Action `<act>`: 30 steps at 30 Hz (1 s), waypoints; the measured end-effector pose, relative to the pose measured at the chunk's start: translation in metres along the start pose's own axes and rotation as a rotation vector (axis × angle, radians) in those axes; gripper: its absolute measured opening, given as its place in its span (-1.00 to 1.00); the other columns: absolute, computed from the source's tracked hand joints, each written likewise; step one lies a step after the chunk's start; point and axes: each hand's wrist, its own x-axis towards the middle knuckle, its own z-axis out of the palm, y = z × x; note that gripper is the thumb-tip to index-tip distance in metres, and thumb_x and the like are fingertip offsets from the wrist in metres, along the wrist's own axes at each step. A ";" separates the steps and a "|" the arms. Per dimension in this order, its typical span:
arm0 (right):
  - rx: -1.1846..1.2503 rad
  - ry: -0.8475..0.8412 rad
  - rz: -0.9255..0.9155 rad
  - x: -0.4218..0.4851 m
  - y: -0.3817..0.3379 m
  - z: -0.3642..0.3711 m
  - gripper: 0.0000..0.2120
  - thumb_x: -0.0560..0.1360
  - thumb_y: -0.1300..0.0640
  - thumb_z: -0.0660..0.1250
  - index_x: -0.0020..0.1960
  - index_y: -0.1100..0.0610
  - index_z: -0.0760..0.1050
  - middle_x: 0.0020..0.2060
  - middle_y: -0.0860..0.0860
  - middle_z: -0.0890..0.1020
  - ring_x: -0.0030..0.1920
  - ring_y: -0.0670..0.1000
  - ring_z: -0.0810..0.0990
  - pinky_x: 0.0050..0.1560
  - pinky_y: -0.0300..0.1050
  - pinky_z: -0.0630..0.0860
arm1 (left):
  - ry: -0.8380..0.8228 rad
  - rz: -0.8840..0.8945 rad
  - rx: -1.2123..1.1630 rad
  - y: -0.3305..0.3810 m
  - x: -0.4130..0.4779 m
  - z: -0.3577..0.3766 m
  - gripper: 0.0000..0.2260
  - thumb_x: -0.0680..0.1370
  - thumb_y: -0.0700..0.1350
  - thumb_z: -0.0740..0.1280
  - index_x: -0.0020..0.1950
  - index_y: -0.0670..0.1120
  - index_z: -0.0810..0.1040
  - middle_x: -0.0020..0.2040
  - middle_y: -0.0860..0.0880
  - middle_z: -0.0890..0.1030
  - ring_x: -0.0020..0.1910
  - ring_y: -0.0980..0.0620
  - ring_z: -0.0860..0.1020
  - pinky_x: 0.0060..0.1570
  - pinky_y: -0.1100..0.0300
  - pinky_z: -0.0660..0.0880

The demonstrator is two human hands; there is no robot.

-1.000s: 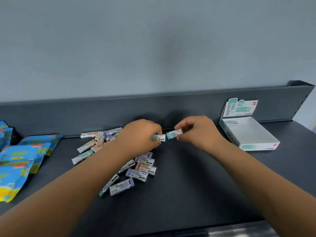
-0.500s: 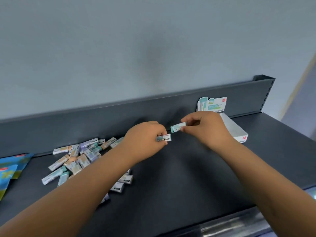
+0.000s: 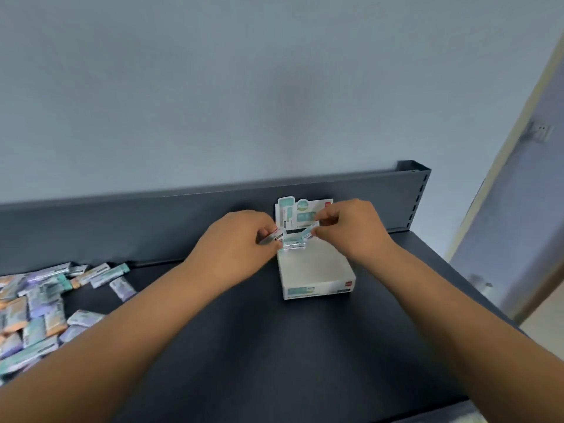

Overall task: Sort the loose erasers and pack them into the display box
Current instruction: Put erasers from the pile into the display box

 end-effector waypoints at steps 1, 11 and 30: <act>-0.013 -0.001 -0.035 0.004 0.003 -0.001 -0.94 0.42 0.11 0.51 -0.13 0.06 0.73 -0.27 -0.08 0.68 -0.19 -0.05 0.60 -0.08 -0.15 0.50 | 0.007 -0.005 0.025 0.006 0.004 0.005 -0.90 0.51 0.07 0.39 -0.06 0.09 0.62 -0.14 0.12 0.60 -0.15 0.14 0.56 -0.09 0.01 0.56; -0.105 -0.134 -0.176 0.019 0.006 0.028 -0.78 0.42 0.11 0.31 -0.09 0.03 0.73 -0.27 -0.01 0.69 -0.23 0.00 0.61 -0.19 -0.06 0.55 | 0.104 0.126 0.118 0.017 0.011 0.038 -0.84 0.49 0.11 0.34 -0.03 0.07 0.61 -0.15 0.12 0.57 -0.19 0.10 0.53 -0.23 0.07 0.54; -0.292 -0.092 -0.267 0.016 0.006 0.044 -0.83 0.65 -0.01 0.20 0.06 0.07 0.47 -0.02 0.03 0.63 -0.07 0.12 0.61 -0.20 -0.05 0.50 | 0.066 0.153 0.026 -0.010 0.005 0.042 -0.84 0.51 0.09 0.34 0.01 0.09 0.64 -0.12 0.14 0.60 -0.13 0.14 0.55 -0.14 0.06 0.56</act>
